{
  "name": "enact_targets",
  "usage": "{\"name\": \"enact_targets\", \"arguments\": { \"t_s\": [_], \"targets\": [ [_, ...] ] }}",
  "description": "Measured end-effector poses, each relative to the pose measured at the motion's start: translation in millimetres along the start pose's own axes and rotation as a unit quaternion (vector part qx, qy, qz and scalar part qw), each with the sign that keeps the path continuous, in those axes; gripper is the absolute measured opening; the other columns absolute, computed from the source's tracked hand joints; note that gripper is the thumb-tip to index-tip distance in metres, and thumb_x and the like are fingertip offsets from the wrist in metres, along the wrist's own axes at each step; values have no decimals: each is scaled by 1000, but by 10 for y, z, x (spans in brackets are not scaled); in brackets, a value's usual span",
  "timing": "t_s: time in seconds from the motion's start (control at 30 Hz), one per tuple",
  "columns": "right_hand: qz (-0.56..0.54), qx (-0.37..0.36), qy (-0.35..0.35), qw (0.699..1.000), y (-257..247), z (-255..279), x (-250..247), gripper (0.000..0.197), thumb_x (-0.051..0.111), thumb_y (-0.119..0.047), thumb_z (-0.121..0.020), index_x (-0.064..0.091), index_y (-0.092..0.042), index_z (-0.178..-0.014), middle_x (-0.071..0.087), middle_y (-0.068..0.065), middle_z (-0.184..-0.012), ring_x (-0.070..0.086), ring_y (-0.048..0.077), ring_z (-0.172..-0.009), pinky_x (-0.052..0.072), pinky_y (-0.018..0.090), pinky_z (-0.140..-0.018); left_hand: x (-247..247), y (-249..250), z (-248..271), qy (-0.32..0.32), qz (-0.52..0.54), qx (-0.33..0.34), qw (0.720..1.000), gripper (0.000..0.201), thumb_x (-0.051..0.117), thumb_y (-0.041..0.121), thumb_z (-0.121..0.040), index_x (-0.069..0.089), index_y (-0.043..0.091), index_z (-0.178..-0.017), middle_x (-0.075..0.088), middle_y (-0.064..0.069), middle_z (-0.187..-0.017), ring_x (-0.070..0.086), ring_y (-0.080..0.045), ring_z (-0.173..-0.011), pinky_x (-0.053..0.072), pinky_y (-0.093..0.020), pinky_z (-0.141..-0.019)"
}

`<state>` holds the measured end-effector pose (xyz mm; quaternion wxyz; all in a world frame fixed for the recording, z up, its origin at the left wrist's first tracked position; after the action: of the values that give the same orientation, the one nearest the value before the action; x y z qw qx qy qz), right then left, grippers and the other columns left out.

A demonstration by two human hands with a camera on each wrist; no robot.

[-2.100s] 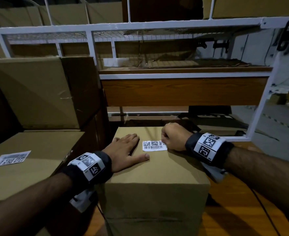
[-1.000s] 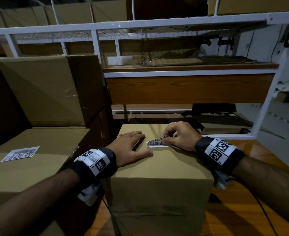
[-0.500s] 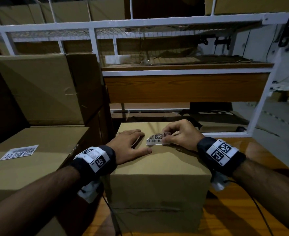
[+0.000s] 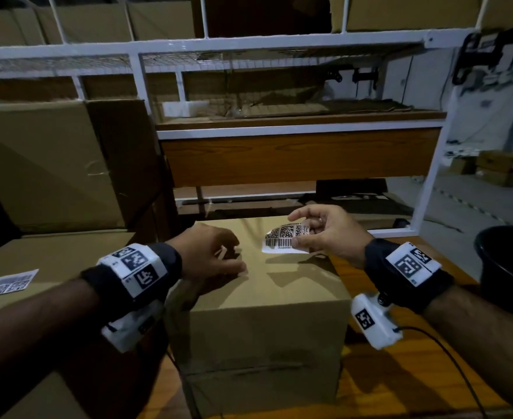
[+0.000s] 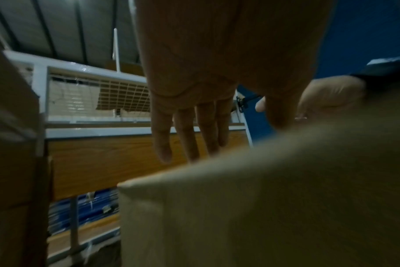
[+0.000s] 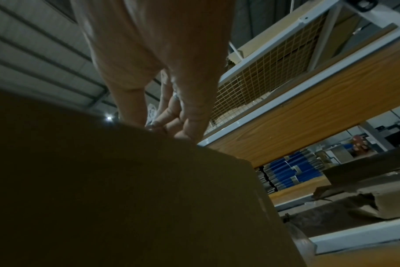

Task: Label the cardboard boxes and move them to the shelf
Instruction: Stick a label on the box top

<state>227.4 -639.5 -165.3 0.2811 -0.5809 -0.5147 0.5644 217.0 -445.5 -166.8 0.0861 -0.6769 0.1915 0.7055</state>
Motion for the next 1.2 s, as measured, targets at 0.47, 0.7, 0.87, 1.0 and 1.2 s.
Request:
{"name": "enact_targets", "arguments": {
  "t_s": [0.47,0.7,0.87,1.0,1.2],
  "targets": [
    [-47,6,25,999,-118,601,-502,41,77,-4,-71,61,-13,-108,72,5,-89,71,18,-81,56,28,-63,-379,1198,228,72,117,102,985,44,59,51,-84,59,22,-118,64,10,-107,62,1,-87,55,-15,-71],
    [-80,17,95,992,-37,1058,-1118,50,77,-9,-61,61,-10,-107,67,13,-84,70,25,-83,59,39,-72,-203,1867,-106,80,208,124,967,7,63,28,-88,63,23,-84,69,6,-80,66,-4,-72,57,-21,-67],
    [-70,36,213,974,162,1461,-1763,46,76,3,-69,59,-3,-111,64,8,-75,70,23,-77,60,35,-69,-92,2488,-384,76,263,132,953,10,67,24,-87,66,15,-82,71,2,-78,69,-9,-70,59,-26,-64],
    [-69,58,302,949,395,1796,-2365,44,76,7,-71,57,4,-110,51,2,-62,60,17,-66,55,24,-59,41,3074,-610,59,298,132,943,15,69,23,-86,66,12,-78,73,-2,-75,71,-14,-70,60,-32,-67],
    [-33,97,403,909,639,2321,-3102,34,72,13,-73,59,4,-103,60,-6,-48,60,5,-48,55,20,-51,343,3899,-987,41,304,134,942,23,69,25,-80,58,16,-61,73,-5,-74,71,-23,-75,59,-36,-75]
  ]
}}
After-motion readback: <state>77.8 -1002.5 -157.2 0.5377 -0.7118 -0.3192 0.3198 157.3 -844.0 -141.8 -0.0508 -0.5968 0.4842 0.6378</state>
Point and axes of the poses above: each hand's wrist, its own z-axis away from the middle knuckle, its own x-axis out of the palm, y = z × x, the point moved 9 cm from there along -z, towards the middle knuckle
